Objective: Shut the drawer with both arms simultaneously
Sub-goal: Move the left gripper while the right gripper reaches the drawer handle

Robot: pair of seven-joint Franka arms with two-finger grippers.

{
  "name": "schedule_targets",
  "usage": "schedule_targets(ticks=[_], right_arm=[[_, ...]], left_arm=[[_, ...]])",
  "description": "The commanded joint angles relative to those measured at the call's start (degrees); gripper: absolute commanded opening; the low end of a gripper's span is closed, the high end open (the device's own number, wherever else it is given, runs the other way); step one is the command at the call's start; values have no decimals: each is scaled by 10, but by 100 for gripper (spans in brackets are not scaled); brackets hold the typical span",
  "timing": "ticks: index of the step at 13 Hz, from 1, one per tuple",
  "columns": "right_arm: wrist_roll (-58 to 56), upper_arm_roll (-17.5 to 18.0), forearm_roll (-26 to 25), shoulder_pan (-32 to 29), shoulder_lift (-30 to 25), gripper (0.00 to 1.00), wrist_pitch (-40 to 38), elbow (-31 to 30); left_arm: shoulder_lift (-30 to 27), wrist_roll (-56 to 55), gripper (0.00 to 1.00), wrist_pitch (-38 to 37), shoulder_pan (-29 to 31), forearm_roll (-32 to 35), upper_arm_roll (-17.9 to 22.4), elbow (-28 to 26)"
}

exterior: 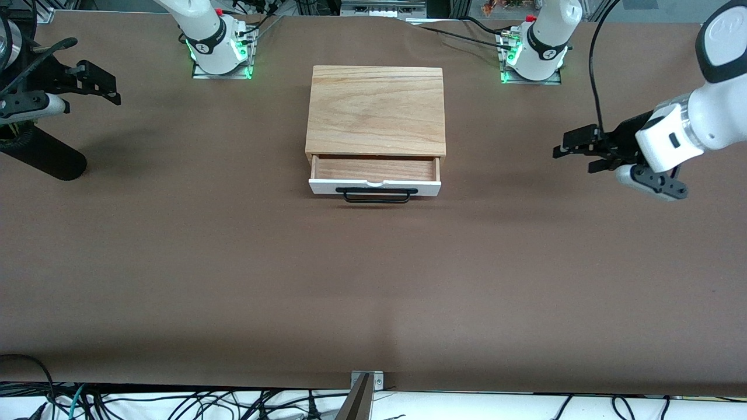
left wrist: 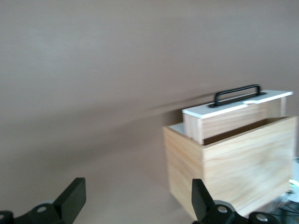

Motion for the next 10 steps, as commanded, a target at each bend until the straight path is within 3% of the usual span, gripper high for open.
schedule_targets(ticks=[1,4,10], right_arm=[[-35,5,14,-4,2,100,-4,-2],[-61,5,135,-4,37,100,2,-2],[-105,11,414,-3,158,100,49,-6]], left_arm=[[31,5,100,-7,0,-87,-1,10],[81,30,100,-7,-2,-178,-9,10],[232,228,100,0,-19,-403,-13,10]])
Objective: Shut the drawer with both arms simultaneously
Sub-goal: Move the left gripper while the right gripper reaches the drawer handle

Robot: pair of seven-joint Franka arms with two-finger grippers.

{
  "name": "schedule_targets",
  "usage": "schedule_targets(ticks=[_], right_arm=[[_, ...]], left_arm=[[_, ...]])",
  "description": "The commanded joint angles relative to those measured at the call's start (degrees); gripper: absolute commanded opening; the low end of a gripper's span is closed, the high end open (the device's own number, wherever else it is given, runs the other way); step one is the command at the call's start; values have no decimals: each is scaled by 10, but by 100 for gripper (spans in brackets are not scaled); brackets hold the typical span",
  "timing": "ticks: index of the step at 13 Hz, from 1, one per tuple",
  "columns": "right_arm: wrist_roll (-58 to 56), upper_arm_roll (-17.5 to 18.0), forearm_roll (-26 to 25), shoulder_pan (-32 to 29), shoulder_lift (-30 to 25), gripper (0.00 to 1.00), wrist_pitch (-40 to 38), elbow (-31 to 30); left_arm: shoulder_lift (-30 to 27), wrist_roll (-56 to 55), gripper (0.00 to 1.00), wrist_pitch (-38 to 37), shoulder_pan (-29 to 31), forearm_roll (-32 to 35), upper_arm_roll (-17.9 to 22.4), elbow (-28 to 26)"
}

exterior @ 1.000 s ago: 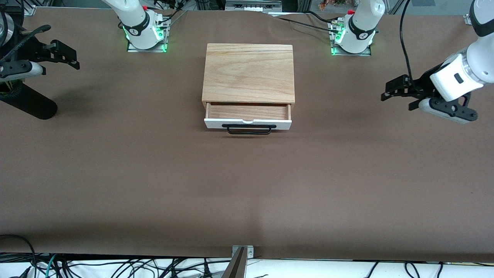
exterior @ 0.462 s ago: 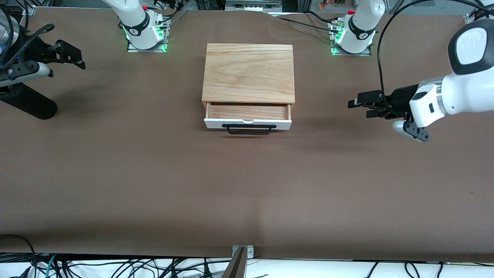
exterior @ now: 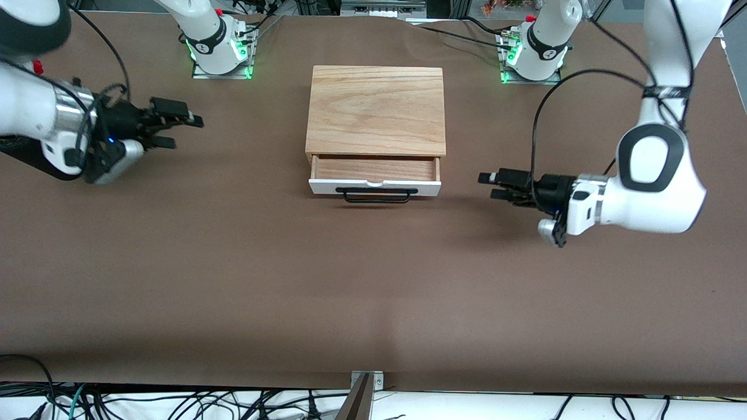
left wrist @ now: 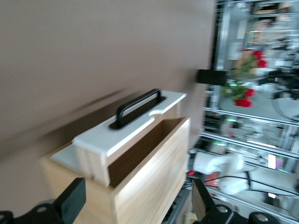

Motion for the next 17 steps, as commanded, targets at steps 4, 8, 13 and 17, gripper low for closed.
schedule_targets(ticks=[4,8,13,17], right_arm=[[-123,6,218,-2,123,100,40,3],[-253,7,374,-1,233,100,63,4],[-280,86,470,6,295,100,162,1],[-352,98,552,44,311,94,204,-30]], left_arm=[[102,120,100,5,-44,-180,1,9],[134,167,100,6,-58,-220,1,-7],[180,182,100,30,-106,-306,1,-13],[188,182,44,30,-108,-307,1,-12]])
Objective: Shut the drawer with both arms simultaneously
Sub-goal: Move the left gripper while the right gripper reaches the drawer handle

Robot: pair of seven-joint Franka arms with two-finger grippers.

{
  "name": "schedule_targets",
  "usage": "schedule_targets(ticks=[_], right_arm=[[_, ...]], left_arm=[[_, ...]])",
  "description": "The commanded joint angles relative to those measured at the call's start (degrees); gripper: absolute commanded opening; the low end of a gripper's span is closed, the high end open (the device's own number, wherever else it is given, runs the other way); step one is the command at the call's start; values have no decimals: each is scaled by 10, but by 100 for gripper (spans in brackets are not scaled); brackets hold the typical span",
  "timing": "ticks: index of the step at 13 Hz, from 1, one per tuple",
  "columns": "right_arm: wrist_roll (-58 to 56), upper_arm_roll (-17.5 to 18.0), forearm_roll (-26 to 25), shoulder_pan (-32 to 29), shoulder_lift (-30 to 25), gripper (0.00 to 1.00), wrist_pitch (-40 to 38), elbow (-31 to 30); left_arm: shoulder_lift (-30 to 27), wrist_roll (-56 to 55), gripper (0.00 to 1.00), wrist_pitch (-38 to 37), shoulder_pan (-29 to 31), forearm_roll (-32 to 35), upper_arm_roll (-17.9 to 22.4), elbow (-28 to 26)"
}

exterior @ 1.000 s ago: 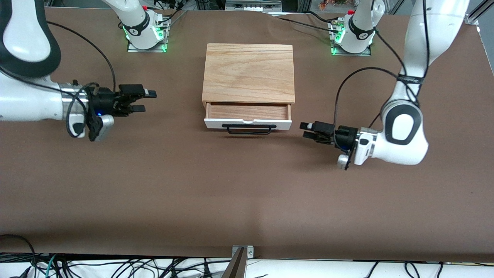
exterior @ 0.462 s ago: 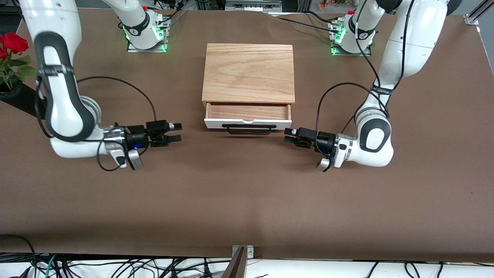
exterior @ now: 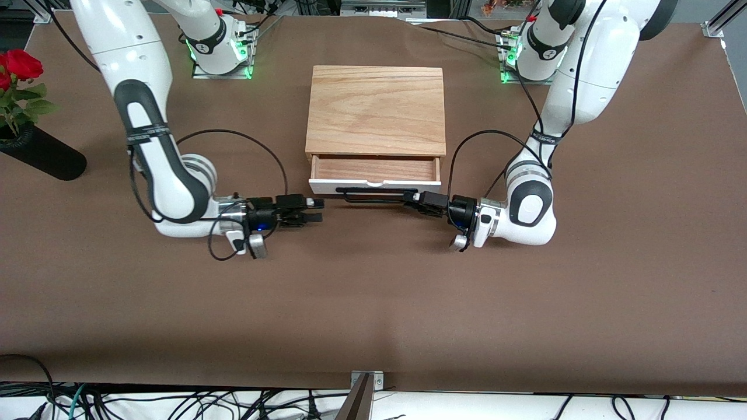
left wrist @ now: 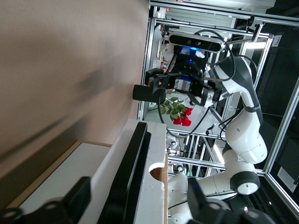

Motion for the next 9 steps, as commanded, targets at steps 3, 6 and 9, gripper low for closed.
schedule_targets(ticks=[3,6,9], right_arm=[[-89,15,40,5,-2,80,5,-40],[-129,27,68,7,-3,60,8,-65],[-147,30,77,10,-2,46,6,-79]], left_arm=[[4,13,18,1,-1,-12,3,-2],[11,5,17,0,-9,-10,3,-3],[17,3,14,0,-12,-10,3,-3]])
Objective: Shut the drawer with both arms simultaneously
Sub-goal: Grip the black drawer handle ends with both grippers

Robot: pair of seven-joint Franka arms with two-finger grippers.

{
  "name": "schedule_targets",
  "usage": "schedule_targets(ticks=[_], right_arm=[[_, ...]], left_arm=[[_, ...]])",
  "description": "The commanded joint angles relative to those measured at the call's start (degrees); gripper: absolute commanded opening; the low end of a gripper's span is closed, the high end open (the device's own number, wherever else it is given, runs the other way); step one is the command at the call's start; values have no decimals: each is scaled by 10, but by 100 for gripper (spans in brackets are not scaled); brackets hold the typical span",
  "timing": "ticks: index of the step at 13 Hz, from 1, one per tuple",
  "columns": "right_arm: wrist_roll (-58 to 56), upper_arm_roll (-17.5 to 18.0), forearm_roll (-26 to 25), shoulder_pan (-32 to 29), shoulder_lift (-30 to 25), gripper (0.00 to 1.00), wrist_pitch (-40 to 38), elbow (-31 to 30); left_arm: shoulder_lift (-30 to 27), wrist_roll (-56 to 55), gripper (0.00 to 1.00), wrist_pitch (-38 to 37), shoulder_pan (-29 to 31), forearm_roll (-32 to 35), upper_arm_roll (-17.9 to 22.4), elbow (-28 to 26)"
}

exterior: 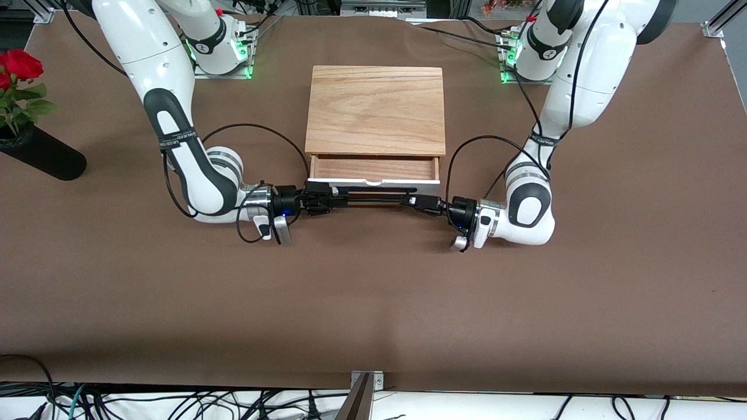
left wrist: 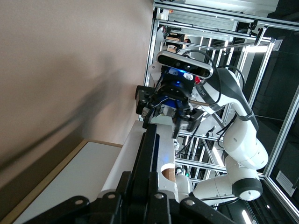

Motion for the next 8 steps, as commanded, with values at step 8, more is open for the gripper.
schedule_targets(ticks=[8], right_arm=[[-41,9,41,2,8,28,-5,-27]], left_arm=[[4,-14,0,1,-12,-7,1,-2]])
